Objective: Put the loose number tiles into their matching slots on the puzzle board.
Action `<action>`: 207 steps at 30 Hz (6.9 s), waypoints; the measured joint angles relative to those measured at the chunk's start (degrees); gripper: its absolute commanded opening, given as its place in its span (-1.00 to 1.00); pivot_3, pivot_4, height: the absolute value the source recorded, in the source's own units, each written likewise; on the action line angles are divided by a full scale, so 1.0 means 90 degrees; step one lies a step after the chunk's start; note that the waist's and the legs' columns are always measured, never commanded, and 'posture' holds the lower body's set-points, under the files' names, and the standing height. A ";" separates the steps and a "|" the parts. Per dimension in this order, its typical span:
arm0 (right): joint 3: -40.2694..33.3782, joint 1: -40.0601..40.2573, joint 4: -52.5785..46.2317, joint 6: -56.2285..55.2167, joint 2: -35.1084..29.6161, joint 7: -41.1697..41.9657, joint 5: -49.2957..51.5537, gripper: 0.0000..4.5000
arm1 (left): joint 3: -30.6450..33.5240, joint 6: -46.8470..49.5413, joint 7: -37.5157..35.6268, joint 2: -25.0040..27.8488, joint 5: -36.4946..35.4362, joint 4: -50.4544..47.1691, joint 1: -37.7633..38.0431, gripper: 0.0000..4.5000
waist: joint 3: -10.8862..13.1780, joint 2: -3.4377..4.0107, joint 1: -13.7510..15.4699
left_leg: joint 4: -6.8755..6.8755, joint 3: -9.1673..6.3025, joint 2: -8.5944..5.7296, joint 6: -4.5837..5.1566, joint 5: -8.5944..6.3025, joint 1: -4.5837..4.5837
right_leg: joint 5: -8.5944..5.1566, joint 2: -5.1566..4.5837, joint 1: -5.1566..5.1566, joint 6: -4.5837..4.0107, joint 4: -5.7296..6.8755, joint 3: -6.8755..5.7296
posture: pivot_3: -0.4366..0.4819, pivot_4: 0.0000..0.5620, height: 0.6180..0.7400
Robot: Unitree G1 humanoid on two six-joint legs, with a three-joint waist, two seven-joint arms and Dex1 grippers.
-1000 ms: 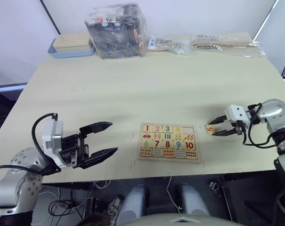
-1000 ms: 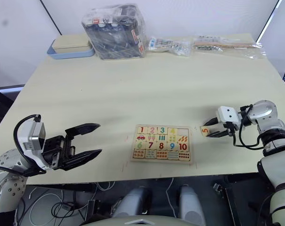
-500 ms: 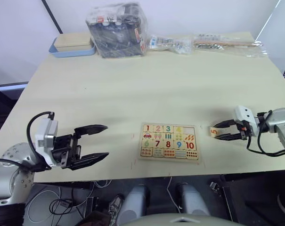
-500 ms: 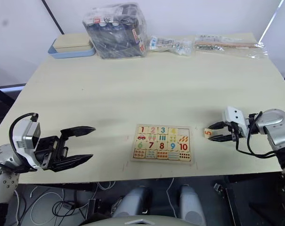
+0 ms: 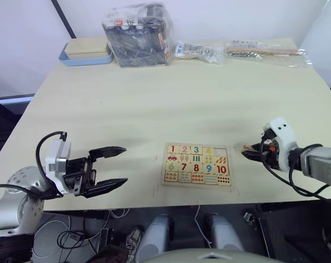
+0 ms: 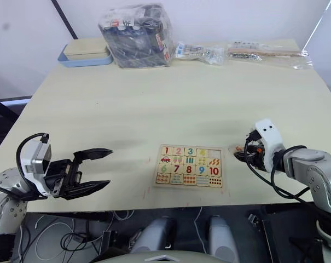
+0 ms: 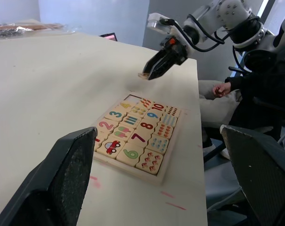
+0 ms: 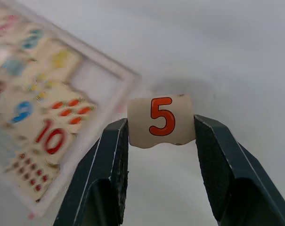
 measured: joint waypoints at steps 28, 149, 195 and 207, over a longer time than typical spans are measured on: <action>-0.0616 0.0771 -0.0963 0.0130 0.2943 -0.3056 -0.0662 0.94 | -0.0170 -0.0078 -0.0122 -0.0117 0.0125 0.0267 -0.0259 1.00 | -0.0009 -0.0010 -0.0075 | -0.0010 0.0000 0.0004 -0.0001 0.0001 0.0014 | -0.0001 0.0016 -0.0002 0.0002 0.0005 -0.0002 | -0.05 -0.47 1.00; 0.5552 -0.3685 0.1729 -0.2281 -0.2013 0.3699 -0.2043 -0.61 | 0.0011 -0.0736 -0.0193 -0.0355 0.0101 0.0264 0.0287 1.00 | 0.0004 -0.0001 -0.0071 | -0.0002 0.0006 0.0006 -0.0001 -0.0001 -0.0013 | 0.0001 -0.0009 -0.0021 0.0002 -0.0005 -0.0017 | -0.05 -0.47 1.00; 0.5900 -0.3582 0.2169 -0.2643 -0.1763 0.3625 -0.2261 -0.61 | 0.0009 -0.0725 0.0013 -0.0453 0.0095 0.0021 0.0537 1.00 | 0.0005 0.0000 -0.0072 | -0.0002 0.0004 0.0006 -0.0001 -0.0001 -0.0012 | 0.0000 -0.0006 -0.0021 0.0002 -0.0005 -0.0019 | -0.05 -0.47 1.00; 0.5900 -0.3492 0.2035 -0.2617 -0.1776 0.3618 -0.2253 -0.61 | 0.0008 -0.0726 0.0002 -0.0452 0.0095 0.0030 0.0476 1.00 | 0.0005 0.0000 -0.0072 | -0.0002 0.0004 0.0006 -0.0001 -0.0001 -0.0013 | 0.0000 -0.0006 -0.0021 0.0001 -0.0005 -0.0020 | -0.05 -0.47 1.00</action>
